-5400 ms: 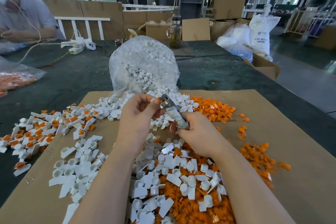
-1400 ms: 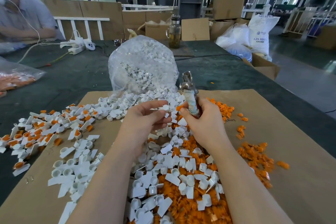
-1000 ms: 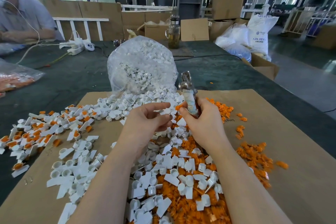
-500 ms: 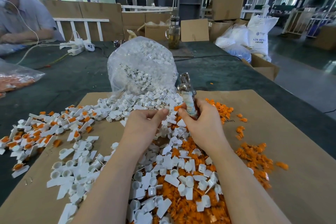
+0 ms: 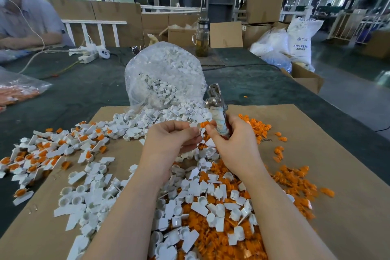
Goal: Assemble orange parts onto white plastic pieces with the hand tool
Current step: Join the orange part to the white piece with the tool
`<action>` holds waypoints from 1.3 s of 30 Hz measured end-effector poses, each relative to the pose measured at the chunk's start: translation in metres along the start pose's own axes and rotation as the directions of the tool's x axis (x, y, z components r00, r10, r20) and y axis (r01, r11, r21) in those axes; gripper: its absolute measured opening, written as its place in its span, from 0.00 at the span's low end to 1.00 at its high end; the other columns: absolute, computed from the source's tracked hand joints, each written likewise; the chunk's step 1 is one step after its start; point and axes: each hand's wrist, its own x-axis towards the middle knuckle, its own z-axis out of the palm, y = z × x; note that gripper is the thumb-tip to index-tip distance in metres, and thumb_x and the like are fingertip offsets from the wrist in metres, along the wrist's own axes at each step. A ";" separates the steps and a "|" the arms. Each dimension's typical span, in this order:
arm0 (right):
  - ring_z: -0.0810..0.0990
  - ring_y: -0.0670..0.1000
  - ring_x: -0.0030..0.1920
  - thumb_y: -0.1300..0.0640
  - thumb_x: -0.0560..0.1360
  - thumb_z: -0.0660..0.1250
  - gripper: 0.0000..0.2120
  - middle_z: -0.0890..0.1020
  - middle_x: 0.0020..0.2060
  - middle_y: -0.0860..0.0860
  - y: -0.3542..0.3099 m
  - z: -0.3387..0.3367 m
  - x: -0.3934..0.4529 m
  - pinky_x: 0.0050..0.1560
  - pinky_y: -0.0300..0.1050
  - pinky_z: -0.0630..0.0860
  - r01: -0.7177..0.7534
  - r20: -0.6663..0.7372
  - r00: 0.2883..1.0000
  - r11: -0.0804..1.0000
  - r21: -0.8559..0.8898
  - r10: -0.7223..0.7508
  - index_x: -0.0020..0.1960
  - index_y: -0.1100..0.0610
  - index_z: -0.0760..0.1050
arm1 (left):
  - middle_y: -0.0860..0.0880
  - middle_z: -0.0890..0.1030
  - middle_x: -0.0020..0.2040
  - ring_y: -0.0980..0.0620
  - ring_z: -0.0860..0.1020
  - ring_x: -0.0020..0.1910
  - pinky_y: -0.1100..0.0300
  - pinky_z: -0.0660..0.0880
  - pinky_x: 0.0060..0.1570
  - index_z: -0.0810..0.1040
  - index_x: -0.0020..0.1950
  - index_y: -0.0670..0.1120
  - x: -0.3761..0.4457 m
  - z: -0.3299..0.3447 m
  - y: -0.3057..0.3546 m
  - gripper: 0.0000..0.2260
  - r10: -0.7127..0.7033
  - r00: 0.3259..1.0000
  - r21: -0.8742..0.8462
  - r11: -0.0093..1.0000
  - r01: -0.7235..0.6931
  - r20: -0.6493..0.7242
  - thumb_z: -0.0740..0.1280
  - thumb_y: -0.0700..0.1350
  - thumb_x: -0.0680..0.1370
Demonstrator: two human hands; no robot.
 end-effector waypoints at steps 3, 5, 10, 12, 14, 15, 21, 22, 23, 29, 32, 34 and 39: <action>0.78 0.40 0.40 0.50 0.76 0.70 0.06 0.79 0.37 0.42 0.000 0.000 0.000 0.36 0.30 0.72 0.008 -0.002 1.000 1.000 -0.008 -0.009 0.49 0.50 0.76 | 0.42 0.85 0.36 0.49 0.85 0.36 0.62 0.80 0.34 0.81 0.40 0.40 0.000 0.000 0.000 0.04 -0.020 1.000 -0.011 1.000 0.020 0.013 0.75 0.34 0.71; 0.78 0.40 0.39 0.50 0.75 0.70 0.06 0.79 0.36 0.42 0.000 0.001 0.000 0.35 0.31 0.72 0.017 -0.006 1.000 1.000 -0.021 -0.017 0.48 0.50 0.76 | 0.41 0.85 0.36 0.49 0.85 0.36 0.62 0.80 0.33 0.82 0.40 0.40 0.000 0.000 0.000 0.04 -0.029 0.999 -0.019 0.999 0.029 0.018 0.75 0.34 0.71; 0.76 0.41 0.37 0.51 0.75 0.71 0.07 0.77 0.33 0.43 0.000 0.003 -0.002 0.34 0.32 0.71 0.053 -0.053 0.997 0.998 -0.044 -0.056 0.43 0.47 0.72 | 0.41 0.85 0.36 0.49 0.85 0.36 0.64 0.79 0.33 0.83 0.38 0.41 0.000 0.001 0.000 0.04 -0.013 1.000 -0.033 0.999 0.014 0.028 0.75 0.34 0.71; 0.77 0.41 0.38 0.51 0.75 0.71 0.07 0.77 0.33 0.43 0.001 0.004 -0.002 0.34 0.32 0.71 0.061 -0.061 0.996 0.997 -0.043 -0.063 0.44 0.48 0.73 | 0.41 0.85 0.36 0.49 0.86 0.36 0.64 0.79 0.33 0.83 0.37 0.41 -0.001 0.001 0.000 0.05 0.005 1.000 -0.019 1.000 -0.005 0.026 0.76 0.34 0.71; 0.77 0.40 0.39 0.51 0.75 0.71 0.07 0.77 0.33 0.42 0.001 0.005 -0.003 0.33 0.32 0.71 0.061 -0.062 0.996 0.997 -0.055 -0.065 0.44 0.48 0.73 | 0.42 0.85 0.36 0.49 0.86 0.36 0.65 0.79 0.34 0.83 0.37 0.41 -0.001 0.002 -0.001 0.05 0.033 0.999 0.015 0.999 -0.033 0.014 0.76 0.34 0.71; 0.77 0.39 0.38 0.51 0.75 0.71 0.07 0.77 0.33 0.42 0.001 0.005 -0.003 0.32 0.32 0.71 0.058 -0.061 0.996 0.996 -0.066 -0.062 0.44 0.46 0.72 | 0.43 0.85 0.35 0.49 0.86 0.36 0.65 0.79 0.34 0.83 0.38 0.41 -0.001 0.002 -0.001 0.05 0.052 0.999 0.041 0.998 -0.052 0.008 0.76 0.34 0.70; 0.75 0.35 0.36 0.52 0.74 0.71 0.14 0.73 0.30 0.41 -0.002 0.005 -0.004 0.35 0.28 0.69 0.073 -0.067 0.995 0.993 -0.092 -0.079 0.39 0.41 0.67 | 0.47 0.85 0.34 0.51 0.85 0.36 0.65 0.80 0.36 0.84 0.38 0.43 -0.001 0.004 -0.003 0.04 0.171 0.985 0.238 0.957 -0.164 -0.011 0.77 0.37 0.71; 0.75 0.35 0.37 0.52 0.74 0.71 0.12 0.74 0.30 0.41 -0.002 0.004 -0.003 0.34 0.28 0.69 0.071 -0.063 0.995 0.993 -0.098 -0.078 0.40 0.43 0.68 | 0.49 0.85 0.34 0.51 0.85 0.36 0.63 0.81 0.37 0.85 0.37 0.46 -0.002 0.004 -0.003 0.05 0.195 0.981 0.287 0.940 -0.185 -0.006 0.78 0.39 0.71; 0.75 0.36 0.37 0.52 0.74 0.71 0.10 0.74 0.31 0.41 -0.001 0.004 -0.003 0.34 0.28 0.69 0.068 -0.056 0.996 0.992 -0.103 -0.074 0.41 0.45 0.70 | 0.50 0.85 0.34 0.51 0.85 0.37 0.61 0.82 0.38 0.85 0.36 0.48 -0.002 0.005 -0.003 0.06 0.214 0.977 0.328 0.923 -0.202 -0.001 0.78 0.40 0.71; 0.77 0.40 0.37 0.51 0.75 0.71 0.07 0.77 0.35 0.41 -0.002 0.003 -0.001 0.33 0.34 0.71 0.056 -0.008 0.998 0.991 -0.121 -0.057 0.45 0.47 0.73 | 0.53 0.85 0.33 0.52 0.84 0.36 0.61 0.81 0.38 0.84 0.37 0.49 -0.003 0.007 -0.002 0.05 0.240 0.970 0.405 0.890 -0.208 -0.030 0.77 0.43 0.71; 0.78 0.43 0.37 0.52 0.75 0.71 0.06 0.79 0.36 0.43 -0.002 0.003 -0.001 0.36 0.42 0.77 0.048 0.028 0.999 0.991 -0.125 -0.045 0.46 0.49 0.74 | 0.53 0.84 0.33 0.53 0.83 0.36 0.59 0.81 0.38 0.83 0.38 0.49 -0.003 0.008 -0.003 0.04 0.238 0.970 0.455 0.870 -0.190 -0.051 0.76 0.44 0.72; 0.77 0.45 0.36 0.55 0.74 0.71 0.05 0.78 0.35 0.44 -0.002 0.003 -0.001 0.35 0.42 0.75 0.046 0.049 0.998 0.993 -0.113 -0.041 0.46 0.51 0.75 | 0.53 0.84 0.33 0.53 0.82 0.34 0.59 0.79 0.37 0.82 0.37 0.50 -0.002 0.008 -0.003 0.05 0.247 0.966 0.471 0.862 -0.186 -0.071 0.76 0.47 0.71; 0.75 0.43 0.35 0.56 0.74 0.70 0.04 0.77 0.34 0.44 -0.004 0.002 -0.001 0.33 0.37 0.70 0.017 0.106 0.994 0.997 -0.069 -0.010 0.46 0.51 0.75 | 0.57 0.83 0.32 0.58 0.81 0.33 0.64 0.78 0.34 0.80 0.37 0.51 0.000 0.007 -0.005 0.08 0.279 0.956 0.528 0.827 -0.193 -0.088 0.76 0.50 0.73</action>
